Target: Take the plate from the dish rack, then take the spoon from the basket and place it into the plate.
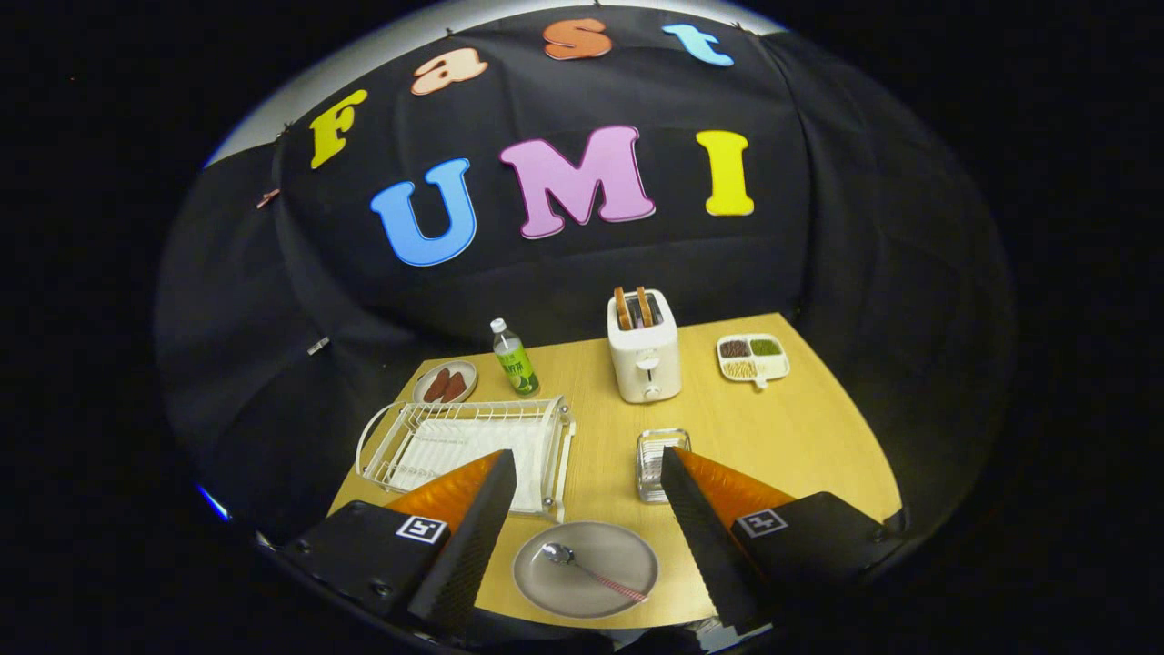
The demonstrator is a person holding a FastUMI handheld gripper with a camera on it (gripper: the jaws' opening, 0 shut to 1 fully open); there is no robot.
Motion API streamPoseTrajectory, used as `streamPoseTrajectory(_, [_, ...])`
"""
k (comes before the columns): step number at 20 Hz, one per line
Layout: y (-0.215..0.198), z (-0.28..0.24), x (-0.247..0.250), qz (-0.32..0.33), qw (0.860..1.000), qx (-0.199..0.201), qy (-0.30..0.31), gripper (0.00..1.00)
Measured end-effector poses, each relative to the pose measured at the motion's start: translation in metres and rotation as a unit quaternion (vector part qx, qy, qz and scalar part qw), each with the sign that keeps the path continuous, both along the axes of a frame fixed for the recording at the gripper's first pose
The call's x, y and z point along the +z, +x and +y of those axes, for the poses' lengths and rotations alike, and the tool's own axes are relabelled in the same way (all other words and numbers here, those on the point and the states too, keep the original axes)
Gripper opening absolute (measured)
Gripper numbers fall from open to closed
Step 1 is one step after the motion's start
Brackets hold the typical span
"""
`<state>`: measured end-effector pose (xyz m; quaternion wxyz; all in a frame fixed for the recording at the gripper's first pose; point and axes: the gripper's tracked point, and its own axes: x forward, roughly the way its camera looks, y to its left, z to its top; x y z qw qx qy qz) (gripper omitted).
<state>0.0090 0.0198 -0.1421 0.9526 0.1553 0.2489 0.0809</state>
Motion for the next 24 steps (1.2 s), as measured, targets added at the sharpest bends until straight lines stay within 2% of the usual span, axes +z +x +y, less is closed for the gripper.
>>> streamPoseTrajectory(5, [0.008, -0.02, 0.074, -0.094, 0.995, -0.02, -0.038, 0.99])
streamPoseTrajectory(10, [0.006, -0.03, 0.137, -0.184, 0.977, -0.024, -0.107, 0.98])
streamPoseTrajectory(17, [0.003, -0.031, 0.168, -0.218, 0.971, -0.024, -0.097, 0.98])
streamPoseTrajectory(24, [0.006, -0.046, 0.169, -0.216, 0.971, -0.024, -0.099, 0.98])
